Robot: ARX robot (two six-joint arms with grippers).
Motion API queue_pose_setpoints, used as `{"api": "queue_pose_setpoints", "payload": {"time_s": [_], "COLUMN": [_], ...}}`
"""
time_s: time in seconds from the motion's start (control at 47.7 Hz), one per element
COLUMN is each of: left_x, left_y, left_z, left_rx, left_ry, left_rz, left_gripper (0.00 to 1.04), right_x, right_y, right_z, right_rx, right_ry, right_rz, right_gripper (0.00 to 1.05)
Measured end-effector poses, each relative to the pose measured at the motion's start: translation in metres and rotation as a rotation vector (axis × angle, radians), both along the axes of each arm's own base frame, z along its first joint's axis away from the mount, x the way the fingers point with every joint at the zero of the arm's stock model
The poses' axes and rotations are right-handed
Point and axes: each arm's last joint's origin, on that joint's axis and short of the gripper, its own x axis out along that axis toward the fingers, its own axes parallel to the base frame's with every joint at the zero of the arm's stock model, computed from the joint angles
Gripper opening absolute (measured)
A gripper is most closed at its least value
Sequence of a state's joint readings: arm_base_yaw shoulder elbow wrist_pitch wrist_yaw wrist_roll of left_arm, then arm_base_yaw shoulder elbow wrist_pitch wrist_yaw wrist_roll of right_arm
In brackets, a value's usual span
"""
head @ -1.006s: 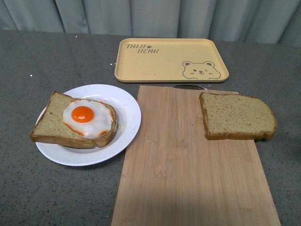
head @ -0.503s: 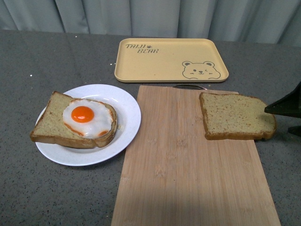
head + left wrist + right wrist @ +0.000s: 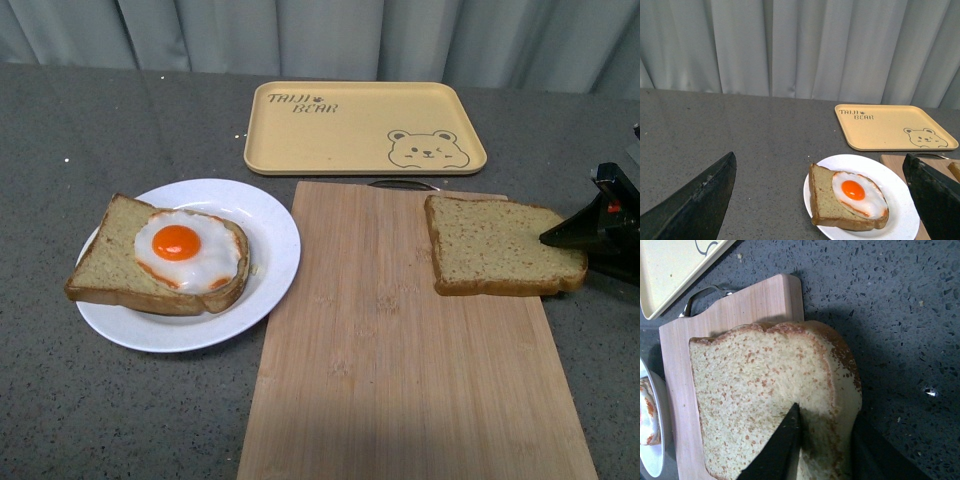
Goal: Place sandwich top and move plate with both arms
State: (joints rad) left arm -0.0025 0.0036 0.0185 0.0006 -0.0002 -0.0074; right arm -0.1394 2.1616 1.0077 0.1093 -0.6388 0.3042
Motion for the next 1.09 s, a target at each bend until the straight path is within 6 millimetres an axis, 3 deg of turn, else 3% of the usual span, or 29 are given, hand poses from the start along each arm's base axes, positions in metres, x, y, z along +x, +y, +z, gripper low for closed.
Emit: {"api": "queue_pose_setpoints", "payload": {"time_s": [0.21, 0.419, 0.503, 0.587, 0.818, 0.964, 1.09], "left_x": [0.000, 0.000, 0.000, 0.000, 0.000, 0.000, 0.000], "left_y": [0.000, 0.000, 0.000, 0.000, 0.000, 0.000, 0.000], "left_z": [0.000, 0.000, 0.000, 0.000, 0.000, 0.000, 0.000], "left_rx": [0.000, 0.000, 0.000, 0.000, 0.000, 0.000, 0.000], "left_ry": [0.000, 0.000, 0.000, 0.000, 0.000, 0.000, 0.000], "left_rz": [0.000, 0.000, 0.000, 0.000, 0.000, 0.000, 0.000], "left_gripper": [0.98, 0.98, 0.98, 0.98, 0.98, 0.98, 0.98], "right_x": [-0.004, -0.014, -0.017, -0.019, -0.011, -0.004, -0.004], "right_y": [0.003, 0.027, 0.056, 0.103, 0.200, 0.234, 0.249], "right_z": [0.013, 0.056, 0.074, 0.080, 0.056, 0.036, 0.026], "right_rx": [0.017, 0.110, 0.173, 0.270, 0.423, 0.451, 0.458], "right_ry": [-0.041, -0.230, -0.347, -0.371, -0.244, -0.156, -0.107], "right_rz": [0.006, 0.014, 0.016, 0.086, 0.162, 0.173, 0.176], "right_gripper": [0.03, 0.02, 0.02, 0.02, 0.02, 0.02, 0.02]}}
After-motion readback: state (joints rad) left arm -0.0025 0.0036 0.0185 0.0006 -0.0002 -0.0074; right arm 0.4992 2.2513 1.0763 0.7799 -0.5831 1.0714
